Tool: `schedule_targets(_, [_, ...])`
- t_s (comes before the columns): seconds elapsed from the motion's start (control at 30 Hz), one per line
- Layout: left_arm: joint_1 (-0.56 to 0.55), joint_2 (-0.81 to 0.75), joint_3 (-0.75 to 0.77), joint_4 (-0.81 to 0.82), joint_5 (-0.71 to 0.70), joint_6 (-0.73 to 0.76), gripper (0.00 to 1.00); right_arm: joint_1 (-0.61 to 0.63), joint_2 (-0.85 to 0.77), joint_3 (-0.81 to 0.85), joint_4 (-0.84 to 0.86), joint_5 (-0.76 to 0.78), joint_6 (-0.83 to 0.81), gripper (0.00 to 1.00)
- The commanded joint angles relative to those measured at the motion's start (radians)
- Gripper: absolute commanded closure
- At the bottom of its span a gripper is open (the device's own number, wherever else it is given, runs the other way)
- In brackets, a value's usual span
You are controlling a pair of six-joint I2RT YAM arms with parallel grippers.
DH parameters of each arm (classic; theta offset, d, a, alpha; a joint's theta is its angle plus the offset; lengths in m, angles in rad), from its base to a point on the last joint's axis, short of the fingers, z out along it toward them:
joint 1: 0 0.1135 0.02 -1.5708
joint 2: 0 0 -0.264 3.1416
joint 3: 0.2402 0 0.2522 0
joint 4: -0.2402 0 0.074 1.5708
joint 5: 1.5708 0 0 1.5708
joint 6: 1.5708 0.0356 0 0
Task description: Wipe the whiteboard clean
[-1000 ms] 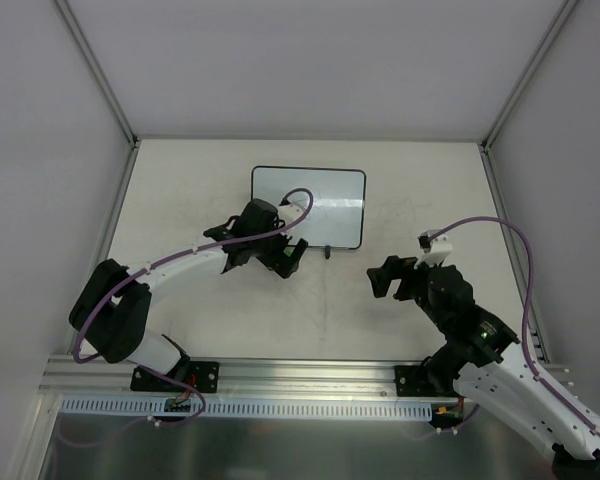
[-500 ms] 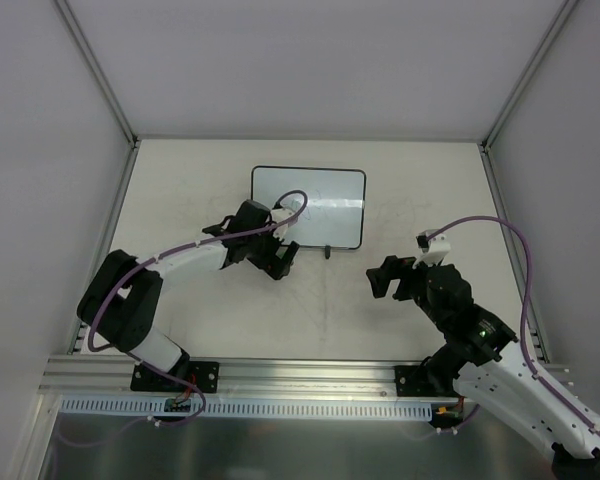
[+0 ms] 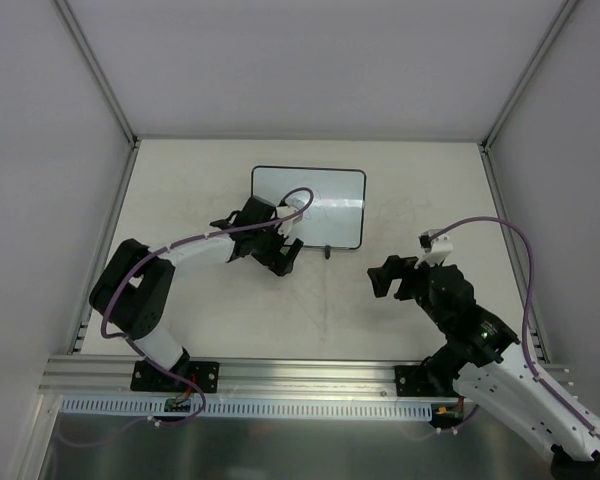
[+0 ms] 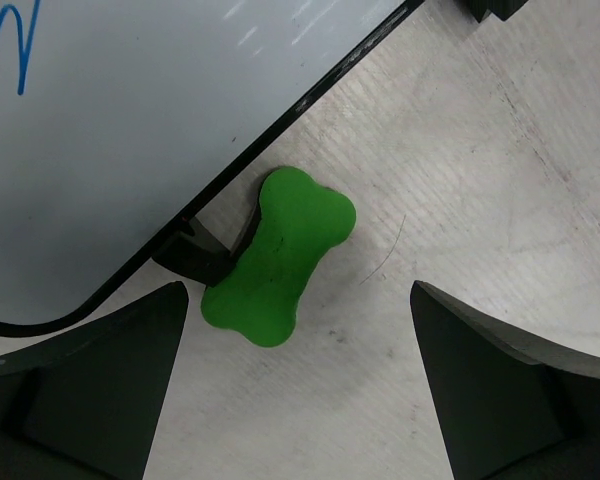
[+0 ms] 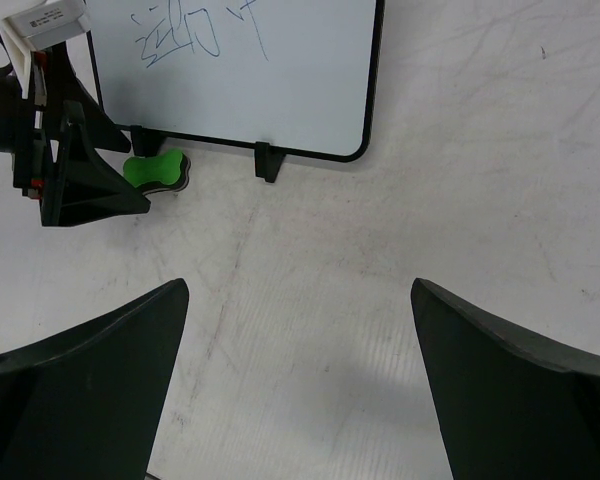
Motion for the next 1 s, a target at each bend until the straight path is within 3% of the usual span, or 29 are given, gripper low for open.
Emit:
schedule_targets(0.0, [0.011,0.021,0.050,0.008,0.007,0.036,0.05,-0.007,-0.017,0.023,0.021,-0.007,-0.012,0.01])
schedule_targets(0.27, [0.020,0.062,0.095,-0.023,0.002,0.033,0.05,-0.013,-0.038,0.026,0.012,-0.013,-0.016,0.01])
schedule_targets(0.43, [0.022,0.084,0.110,-0.055,0.015,0.022,0.12,-0.016,-0.040,0.027,0.007,-0.015,-0.016,0.01])
schedule_targets(0.97, [-0.015,0.041,0.027,-0.084,0.055,-0.043,0.21,-0.022,-0.020,0.035,0.009,-0.024,-0.012,0.01])
